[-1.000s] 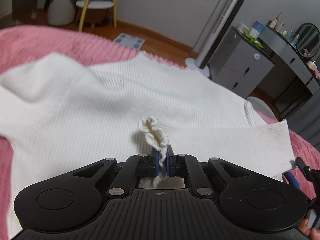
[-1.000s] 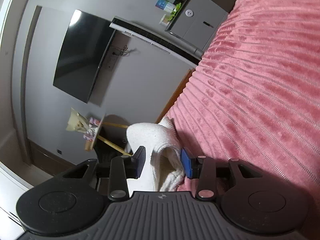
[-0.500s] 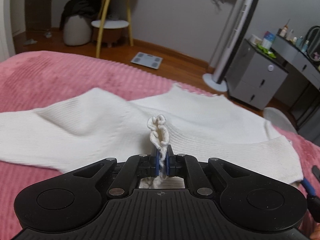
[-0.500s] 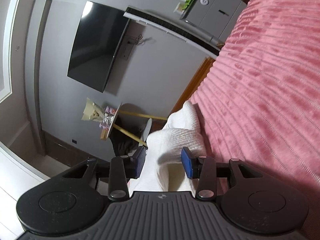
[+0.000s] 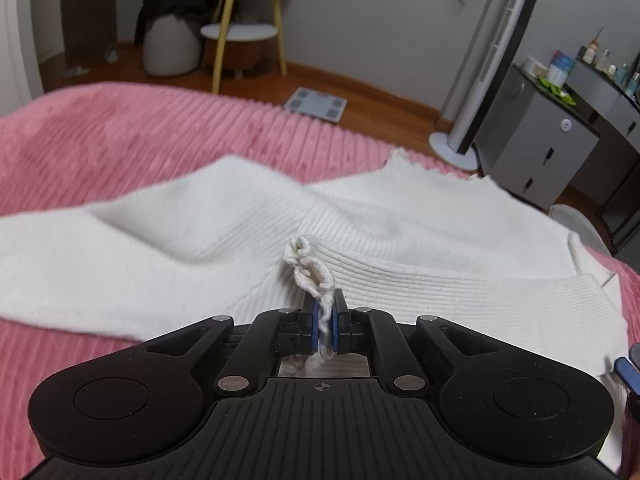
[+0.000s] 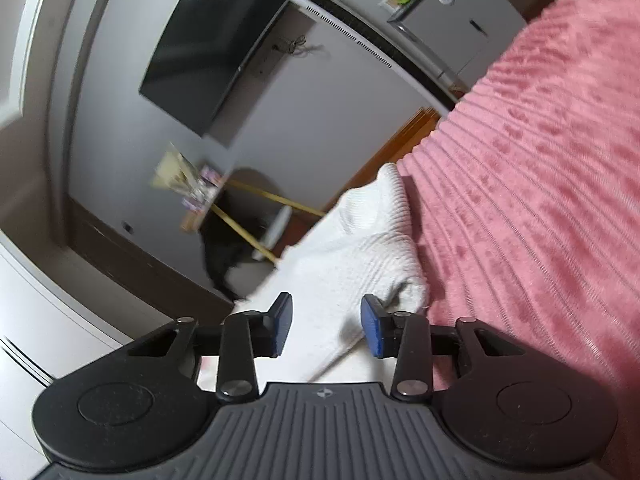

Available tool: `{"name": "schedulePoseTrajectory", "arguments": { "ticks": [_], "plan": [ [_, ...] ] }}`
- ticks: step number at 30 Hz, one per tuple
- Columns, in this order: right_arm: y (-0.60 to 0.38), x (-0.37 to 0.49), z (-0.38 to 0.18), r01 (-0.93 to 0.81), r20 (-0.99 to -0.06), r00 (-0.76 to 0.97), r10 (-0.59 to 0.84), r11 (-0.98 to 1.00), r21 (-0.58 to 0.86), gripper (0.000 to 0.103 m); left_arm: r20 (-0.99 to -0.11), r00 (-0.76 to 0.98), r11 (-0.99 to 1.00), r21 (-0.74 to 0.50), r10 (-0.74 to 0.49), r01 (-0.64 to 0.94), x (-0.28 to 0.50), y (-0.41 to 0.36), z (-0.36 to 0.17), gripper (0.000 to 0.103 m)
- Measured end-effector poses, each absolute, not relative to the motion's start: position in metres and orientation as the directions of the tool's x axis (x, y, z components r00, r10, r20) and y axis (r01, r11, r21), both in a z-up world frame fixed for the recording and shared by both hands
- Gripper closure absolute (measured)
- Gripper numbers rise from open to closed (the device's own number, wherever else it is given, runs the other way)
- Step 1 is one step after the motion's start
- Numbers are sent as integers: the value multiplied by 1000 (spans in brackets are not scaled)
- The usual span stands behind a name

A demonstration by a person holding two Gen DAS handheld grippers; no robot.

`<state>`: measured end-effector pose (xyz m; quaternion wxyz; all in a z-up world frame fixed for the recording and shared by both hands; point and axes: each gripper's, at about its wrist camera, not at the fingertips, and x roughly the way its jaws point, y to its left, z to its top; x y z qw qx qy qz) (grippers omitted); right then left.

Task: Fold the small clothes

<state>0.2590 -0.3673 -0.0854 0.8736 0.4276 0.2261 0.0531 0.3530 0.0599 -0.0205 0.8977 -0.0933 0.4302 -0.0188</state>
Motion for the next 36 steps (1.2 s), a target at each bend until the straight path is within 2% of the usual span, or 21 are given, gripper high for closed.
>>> {"name": "schedulePoseTrajectory", "arguments": {
  "ticks": [3,5,7,8,9,11,12,15,20,23,26,27,31,36],
  "plan": [
    [-359,260,-83,122,-407,880,245,711,693,79,-777,619,987,-159,-113,-20,353,58,-25,95],
    [-351,259,-79,123,-438,873,214,772,623,80,-775,622,991,-137,-109,2,352,54,-24,93],
    [-344,258,-75,118,-455,870,190,816,567,80,-779,623,995,-96,-73,-3,352,53,-23,81],
    [-341,257,-74,116,-464,868,179,835,538,80,-778,627,997,-78,-48,-21,353,54,-22,67],
    [-338,256,-73,114,-473,865,168,852,511,80,-775,632,997,-65,-19,-49,352,58,-21,58],
    [-333,254,-71,109,-486,861,150,879,465,80,-767,641,993,-83,-7,-88,349,72,-18,54],
    [-330,253,-70,106,-491,860,142,890,444,80,-767,642,988,-98,1,-118,346,81,-16,41],
    [-323,252,-68,100,-495,860,126,909,404,80,-749,659,965,-115,72,-236,329,117,-13,19],
    [-313,255,-66,103,-506,858,90,934,342,77,-743,619,858,-121,256,-500,298,198,-15,18],
    [-306,253,-65,91,-501,862,79,948,306,67,-750,580,760,-163,320,-630,281,253,-19,19],
    [-298,253,-64,78,-504,861,67,962,261,55,-754,551,664,-211,357,-718,267,301,-23,26],
    [-296,254,-65,71,-505,860,69,965,253,52,-755,550,636,-234,358,-735,264,315,-25,27],
    [-292,255,-65,67,-512,857,65,970,235,50,-757,559,545,-327,338,-772,259,359,-35,36],
    [-288,256,-67,61,-519,852,61,975,214,43,-701,640,450,-484,314,-751,260,392,-43,38]
  ]
}}
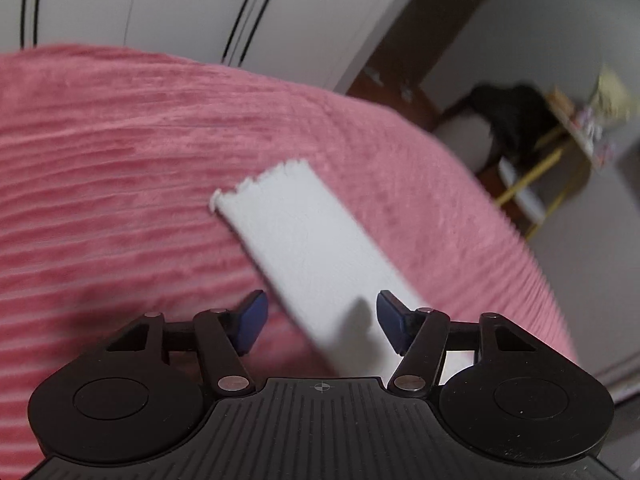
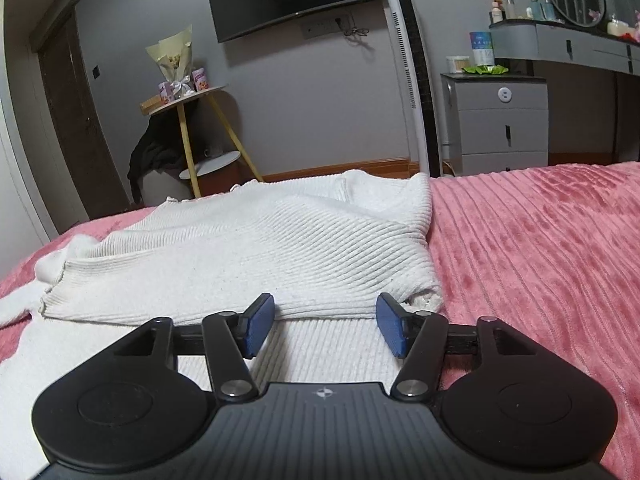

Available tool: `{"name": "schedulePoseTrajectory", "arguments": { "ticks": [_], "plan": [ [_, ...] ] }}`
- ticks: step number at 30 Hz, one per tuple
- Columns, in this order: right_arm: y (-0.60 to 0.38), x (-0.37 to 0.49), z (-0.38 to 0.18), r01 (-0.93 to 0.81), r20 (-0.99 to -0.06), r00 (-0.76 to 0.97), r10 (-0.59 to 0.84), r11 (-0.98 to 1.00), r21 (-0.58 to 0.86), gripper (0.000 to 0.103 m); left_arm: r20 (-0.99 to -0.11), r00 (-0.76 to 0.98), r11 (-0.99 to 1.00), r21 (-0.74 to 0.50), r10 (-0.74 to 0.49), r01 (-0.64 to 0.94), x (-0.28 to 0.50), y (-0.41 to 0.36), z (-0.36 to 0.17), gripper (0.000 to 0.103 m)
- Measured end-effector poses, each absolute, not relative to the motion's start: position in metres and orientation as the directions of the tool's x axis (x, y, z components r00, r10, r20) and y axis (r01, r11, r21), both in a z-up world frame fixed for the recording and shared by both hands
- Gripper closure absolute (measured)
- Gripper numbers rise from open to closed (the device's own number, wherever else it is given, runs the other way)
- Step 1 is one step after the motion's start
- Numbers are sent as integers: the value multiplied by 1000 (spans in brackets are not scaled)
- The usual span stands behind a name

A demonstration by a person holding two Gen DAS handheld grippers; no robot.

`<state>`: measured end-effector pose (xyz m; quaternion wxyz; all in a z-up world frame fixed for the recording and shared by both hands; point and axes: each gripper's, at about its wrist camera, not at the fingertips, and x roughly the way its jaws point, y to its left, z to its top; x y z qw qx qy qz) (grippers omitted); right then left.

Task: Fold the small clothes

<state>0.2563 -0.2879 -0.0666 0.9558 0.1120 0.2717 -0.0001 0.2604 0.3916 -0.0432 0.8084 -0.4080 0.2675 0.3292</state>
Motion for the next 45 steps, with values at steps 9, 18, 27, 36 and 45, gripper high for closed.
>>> {"name": "schedulePoseTrajectory", "arguments": {
  "ticks": [9,18,27,36,45],
  "plan": [
    [-282,259,-67,50,-525,849,58,981,189,36,-695,671,393,-559,258,-730,265,416,-53,95],
    [-289,257,-66,45,-514,854,78,974,223,36,-589,791,779,-413,167,-472,283,310,13,95],
    [-294,255,-66,42,-501,860,99,964,262,37,-610,789,976,-208,-76,-67,315,110,4,95],
    [-300,255,-69,38,-491,862,124,951,306,36,-683,727,992,-122,-66,-24,310,51,-31,70],
    [-300,255,-69,38,-491,862,126,950,311,36,-622,780,924,-335,-69,-185,310,87,-19,58]
  ]
}}
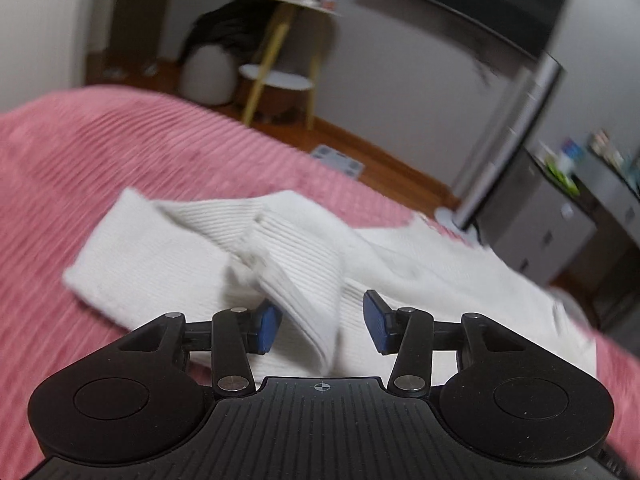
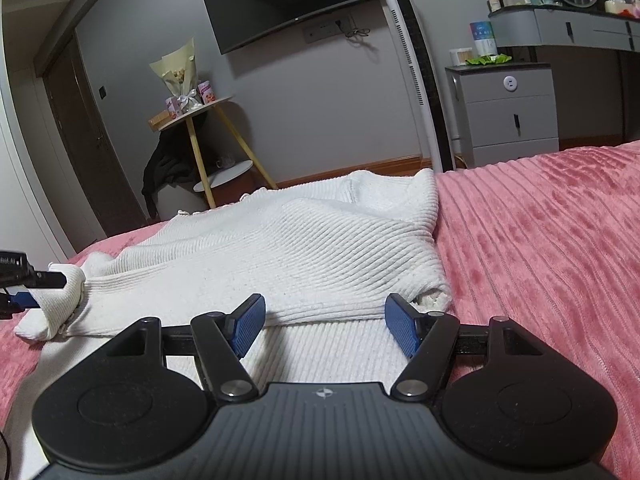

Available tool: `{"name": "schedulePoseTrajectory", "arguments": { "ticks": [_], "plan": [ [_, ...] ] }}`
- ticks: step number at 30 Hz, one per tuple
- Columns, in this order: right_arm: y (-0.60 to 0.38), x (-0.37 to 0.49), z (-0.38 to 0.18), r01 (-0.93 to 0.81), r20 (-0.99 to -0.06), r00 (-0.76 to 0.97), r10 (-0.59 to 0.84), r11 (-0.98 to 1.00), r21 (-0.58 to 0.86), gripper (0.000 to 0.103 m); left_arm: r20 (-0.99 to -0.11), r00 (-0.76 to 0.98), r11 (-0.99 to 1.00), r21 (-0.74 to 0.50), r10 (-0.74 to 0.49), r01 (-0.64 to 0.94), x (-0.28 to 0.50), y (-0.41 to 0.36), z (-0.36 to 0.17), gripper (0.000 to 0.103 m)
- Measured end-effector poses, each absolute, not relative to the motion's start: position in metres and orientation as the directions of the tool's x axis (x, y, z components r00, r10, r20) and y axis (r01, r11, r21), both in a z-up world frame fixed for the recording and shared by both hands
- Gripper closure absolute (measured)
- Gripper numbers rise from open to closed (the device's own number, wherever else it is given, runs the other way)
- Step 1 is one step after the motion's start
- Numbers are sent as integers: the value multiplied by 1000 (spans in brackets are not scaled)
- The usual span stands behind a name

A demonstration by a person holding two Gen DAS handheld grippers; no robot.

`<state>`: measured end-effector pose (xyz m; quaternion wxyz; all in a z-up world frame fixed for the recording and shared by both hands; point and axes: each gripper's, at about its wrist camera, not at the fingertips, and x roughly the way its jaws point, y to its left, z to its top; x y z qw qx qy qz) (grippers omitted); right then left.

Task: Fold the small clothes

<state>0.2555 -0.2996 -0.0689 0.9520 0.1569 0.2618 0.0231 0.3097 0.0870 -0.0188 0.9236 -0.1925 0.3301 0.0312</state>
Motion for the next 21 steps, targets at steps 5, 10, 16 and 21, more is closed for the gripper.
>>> {"name": "schedulePoseTrajectory", "arguments": {
  "ticks": [5,10,16,21],
  "plan": [
    [-300,255,-69,38,-490,862,126,950,311,36,-629,772,929,-335,-97,-156,315,83,-19,92],
    [-300,256,-70,39,-489,863,127,949,314,36,-637,746,968,-250,-194,39,318,40,-17,60],
    [-297,257,-68,43,-491,863,118,951,305,36,-642,760,944,-305,-104,-128,285,52,-17,50],
    [-292,255,-55,60,-512,847,145,930,363,40,-750,651,912,-179,116,-368,265,83,-41,53]
  ]
}}
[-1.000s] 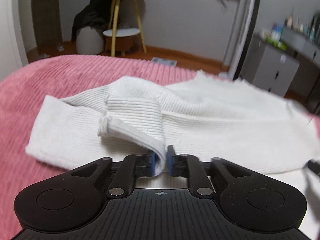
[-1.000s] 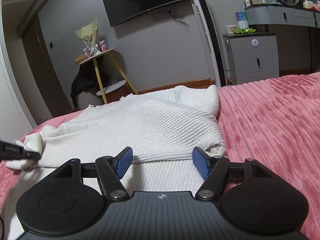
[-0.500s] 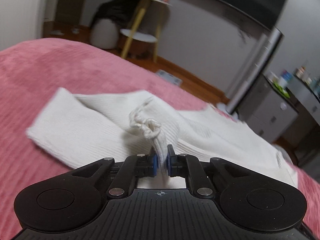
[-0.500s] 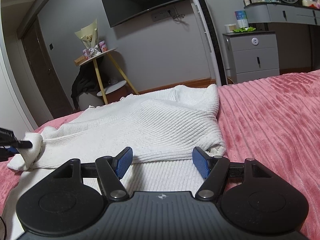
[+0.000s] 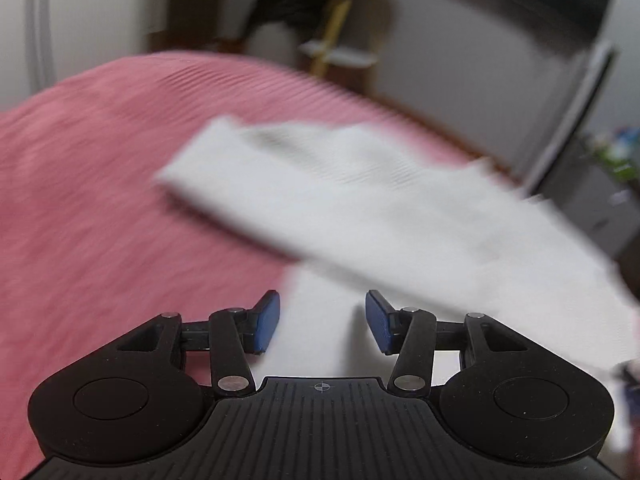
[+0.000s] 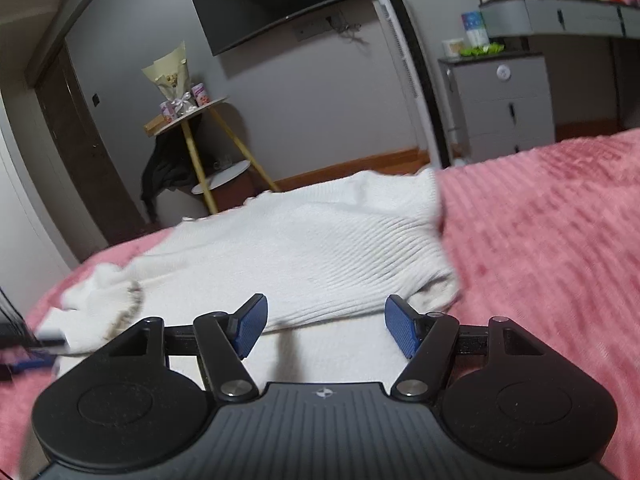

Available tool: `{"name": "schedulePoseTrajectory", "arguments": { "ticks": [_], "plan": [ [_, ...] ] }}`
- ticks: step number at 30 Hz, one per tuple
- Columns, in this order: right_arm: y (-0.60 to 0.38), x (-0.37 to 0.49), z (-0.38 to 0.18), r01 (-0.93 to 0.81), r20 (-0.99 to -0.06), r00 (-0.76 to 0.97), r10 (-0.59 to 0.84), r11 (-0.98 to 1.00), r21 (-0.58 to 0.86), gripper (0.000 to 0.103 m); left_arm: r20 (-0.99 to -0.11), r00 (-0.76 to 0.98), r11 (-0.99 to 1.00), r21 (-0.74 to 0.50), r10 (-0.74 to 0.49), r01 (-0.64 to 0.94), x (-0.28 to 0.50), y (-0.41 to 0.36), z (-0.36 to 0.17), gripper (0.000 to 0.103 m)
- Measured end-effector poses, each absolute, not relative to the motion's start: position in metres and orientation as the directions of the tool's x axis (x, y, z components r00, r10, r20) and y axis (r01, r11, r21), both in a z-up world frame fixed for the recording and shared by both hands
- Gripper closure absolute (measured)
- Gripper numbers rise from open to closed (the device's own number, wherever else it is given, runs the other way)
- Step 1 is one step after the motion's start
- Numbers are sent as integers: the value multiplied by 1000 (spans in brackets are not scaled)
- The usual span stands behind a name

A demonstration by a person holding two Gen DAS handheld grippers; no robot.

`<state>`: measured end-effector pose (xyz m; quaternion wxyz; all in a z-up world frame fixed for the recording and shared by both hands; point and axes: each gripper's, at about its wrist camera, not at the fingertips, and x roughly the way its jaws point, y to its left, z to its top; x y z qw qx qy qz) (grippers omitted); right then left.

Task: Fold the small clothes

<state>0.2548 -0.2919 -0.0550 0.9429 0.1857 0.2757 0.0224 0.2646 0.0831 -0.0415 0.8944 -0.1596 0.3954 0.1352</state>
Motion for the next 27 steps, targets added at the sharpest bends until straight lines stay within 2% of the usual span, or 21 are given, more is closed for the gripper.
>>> {"name": "schedulePoseTrajectory", "arguments": {
  "ticks": [4,6,8,10,13,16,19,20,21,27],
  "plan": [
    [-264,256,-42,-6,-502,834,229,913,408,49,-774,623,867,-230,112,-441,262,110,-40,51],
    [-243,264,-39,-55,-501,814,294,897,438,55,-775,617,873,-201,136,-445,260,113,-37,49],
    [-219,278,-40,-103,-503,776,380,864,493,56,-773,624,877,-214,117,-430,259,115,-39,44],
    [-194,298,-42,-145,-504,742,442,839,524,57,-774,626,878,-235,91,-418,257,119,-43,44],
    [-166,326,-44,-168,-519,694,499,813,557,57,-767,634,882,-227,99,-413,256,122,-45,44],
    [-151,345,-54,-147,-573,637,516,811,567,59,-766,636,875,-240,95,-420,256,126,-48,44],
    [-141,347,-62,-133,-584,627,515,810,571,73,-763,638,886,-218,106,-409,259,123,-50,43],
    [-140,348,-63,-132,-581,621,526,801,584,87,-761,639,891,-207,114,-405,259,121,-50,43],
    [-139,350,-64,-133,-577,613,540,790,598,95,-759,640,895,-198,118,-401,260,120,-50,42],
    [-149,325,-39,-175,-534,692,486,830,529,97,-753,650,894,-217,102,-393,258,119,-47,42]
  ]
}}
